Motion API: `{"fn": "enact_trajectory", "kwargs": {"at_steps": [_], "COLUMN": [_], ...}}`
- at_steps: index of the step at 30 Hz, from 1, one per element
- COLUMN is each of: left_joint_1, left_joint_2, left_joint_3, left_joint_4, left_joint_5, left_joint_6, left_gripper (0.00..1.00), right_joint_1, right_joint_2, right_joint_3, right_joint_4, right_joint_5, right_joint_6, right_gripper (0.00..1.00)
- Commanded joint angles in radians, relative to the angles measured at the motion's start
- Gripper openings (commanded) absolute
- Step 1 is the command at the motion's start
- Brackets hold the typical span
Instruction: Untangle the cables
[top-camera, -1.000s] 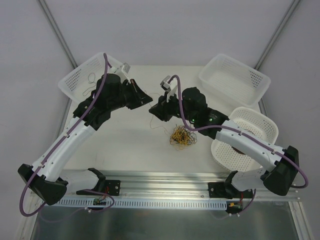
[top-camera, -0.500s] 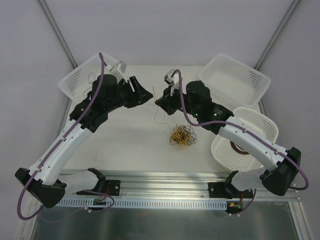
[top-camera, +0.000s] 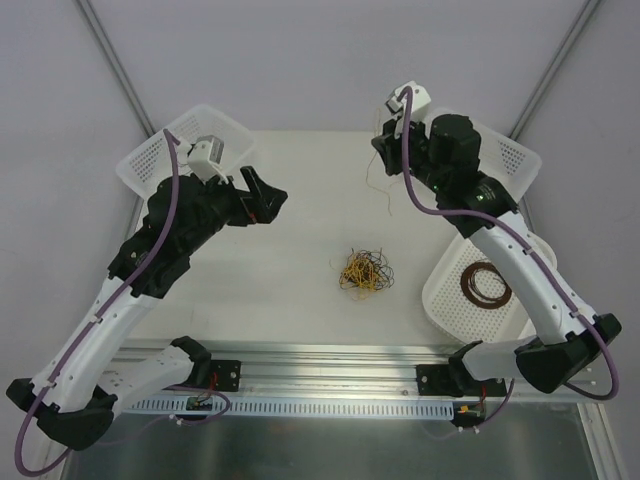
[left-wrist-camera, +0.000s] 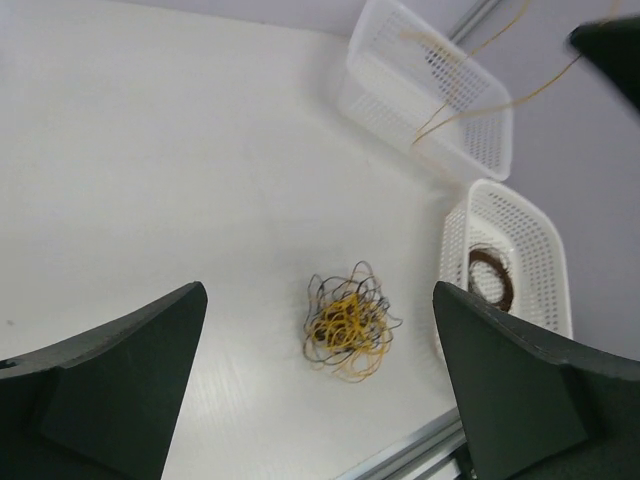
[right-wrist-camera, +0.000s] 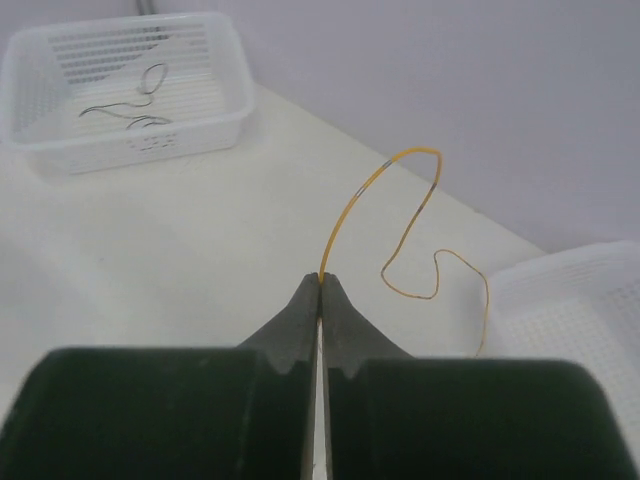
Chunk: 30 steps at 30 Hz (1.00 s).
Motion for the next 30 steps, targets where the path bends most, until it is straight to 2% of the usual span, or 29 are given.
{"fn": "enact_trajectory", "kwargs": {"at_steps": [1,6,10,17,21,29,30], "left_joint_1": [-0.009,-0.009,-0.01,-0.009,-0.009,-0.009,-0.009], "left_joint_2": [-0.032,-0.076,-0.067,0.005,0.026,0.062,0.065], "left_joint_3": [-0.147,-0.365,-0.453,-0.494,-0.499,-0.521,-0.521], "left_joint_4": [0.005,0.005,0.007,0.007,0.005,0.002,-0.001], "left_joint_5": [-0.069,-0.086,-0.083,-0.06,-0.037,0.006,0.009], "left_joint_6": [0.079,0.065,0.031,0.013,0.001,-0.027,-0.032], "left_gripper": [0.98,0.99,0.99,0.99,0.99,0.99,0.99], "right_joint_1": [-0.067,-0.201,-0.313,-0.446,-0.521,-0.58,-0.588], "right_joint_2": [-0.007,0.048,0.128,0.304,0.394,0.622,0.648], "right_joint_3": [0.097,0.168,0.25,0.347,0.347,0.425,0.441], "right_joint_4": [-0.007,-0.007,-0.029,-0.108,-0.11,-0.09,-0.09], "right_joint_5": [0.073,0.089,0.044,-0.007,-0.002,0.029,0.073], "right_joint_6": [-0.119,-0.228,-0.268,-0.363,-0.386,-0.421,-0.418], "right_gripper": [0.01,0.01,0.01,0.01,0.01,0.02,0.02]}}
